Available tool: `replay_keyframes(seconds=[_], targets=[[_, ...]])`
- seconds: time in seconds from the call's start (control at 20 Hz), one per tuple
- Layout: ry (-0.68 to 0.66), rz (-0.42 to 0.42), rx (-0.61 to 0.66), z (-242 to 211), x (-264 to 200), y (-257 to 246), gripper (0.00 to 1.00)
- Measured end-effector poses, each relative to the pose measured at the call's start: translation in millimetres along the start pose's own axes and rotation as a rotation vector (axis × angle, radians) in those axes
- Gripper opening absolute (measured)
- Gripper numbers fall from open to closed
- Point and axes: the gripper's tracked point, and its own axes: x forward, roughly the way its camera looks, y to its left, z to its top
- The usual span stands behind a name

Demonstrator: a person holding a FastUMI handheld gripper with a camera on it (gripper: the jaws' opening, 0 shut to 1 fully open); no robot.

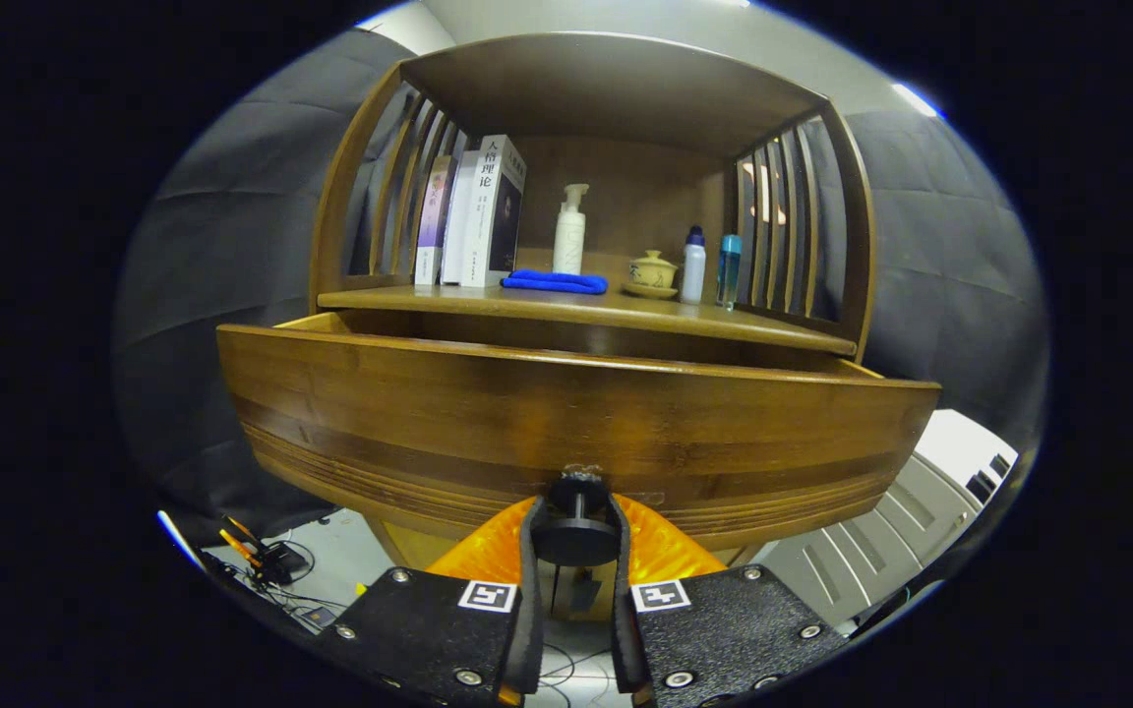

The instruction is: Pull open the drawer, take out the items inside it, and place them on the countertop above the cabinet.

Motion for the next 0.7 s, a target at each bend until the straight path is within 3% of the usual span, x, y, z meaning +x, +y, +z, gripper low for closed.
replay_keyframes(seconds=[0.7], targets=[[0.082, 0.023, -0.002, -21, -60, 12, 0.29]])
